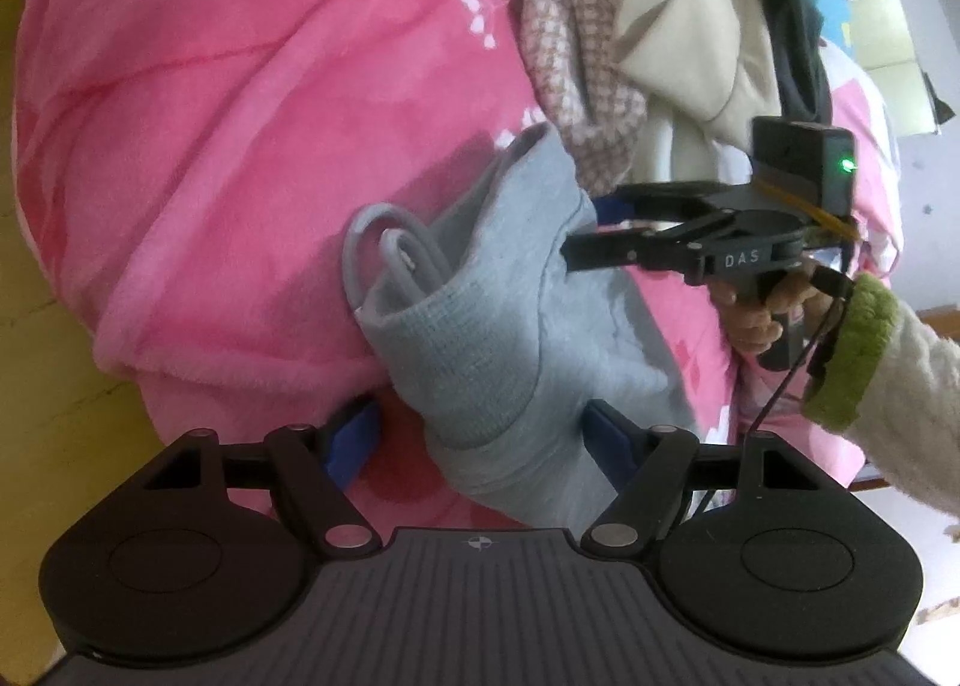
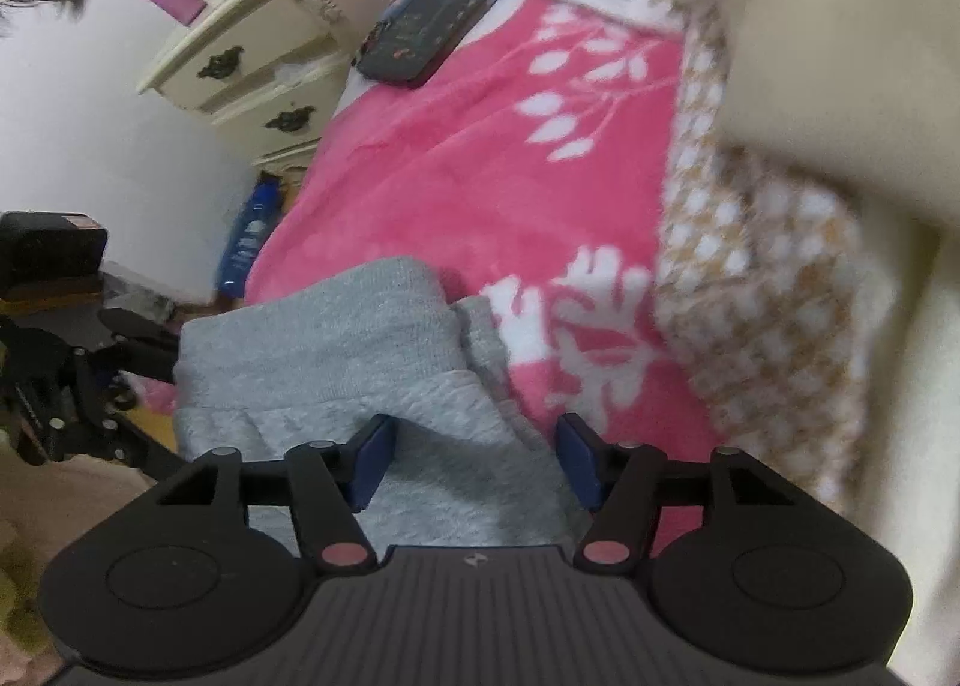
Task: Fold clothes
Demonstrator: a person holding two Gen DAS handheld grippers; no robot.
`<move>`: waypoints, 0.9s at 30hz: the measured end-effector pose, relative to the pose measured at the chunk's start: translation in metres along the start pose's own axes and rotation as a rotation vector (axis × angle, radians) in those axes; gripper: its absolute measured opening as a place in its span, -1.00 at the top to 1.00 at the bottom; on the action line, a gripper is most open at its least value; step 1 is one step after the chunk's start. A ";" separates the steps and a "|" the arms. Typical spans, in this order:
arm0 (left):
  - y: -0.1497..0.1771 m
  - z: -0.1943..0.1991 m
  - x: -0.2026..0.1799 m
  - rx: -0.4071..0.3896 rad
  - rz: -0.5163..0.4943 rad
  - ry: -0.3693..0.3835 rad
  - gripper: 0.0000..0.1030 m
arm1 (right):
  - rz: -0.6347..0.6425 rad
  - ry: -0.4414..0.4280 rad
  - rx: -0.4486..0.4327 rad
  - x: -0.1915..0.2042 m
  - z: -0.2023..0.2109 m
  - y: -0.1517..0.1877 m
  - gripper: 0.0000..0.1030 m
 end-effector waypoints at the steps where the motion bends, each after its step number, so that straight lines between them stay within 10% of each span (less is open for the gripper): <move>1: 0.000 -0.001 -0.003 -0.009 -0.008 -0.004 -0.38 | -0.022 -0.017 0.001 -0.003 -0.002 0.000 -0.32; 12: -0.014 0.006 -0.028 -0.131 -0.050 0.002 0.20 | -0.065 -0.025 -0.090 0.001 0.019 0.006 0.38; 27: -0.065 -0.015 -0.022 -0.174 -0.135 0.085 0.28 | -0.110 0.099 -0.321 -0.013 0.032 -0.008 0.45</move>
Point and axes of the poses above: each gripper's, at about its wrist camera, not at the fingertips, and z roughly against the way its jaws point, x to its left, y to its underside, the point moved 2 cm from there along -z, roughly the way its jaws point, and after that the axes turned 11 degrees about -x, right-handed, at the moved point
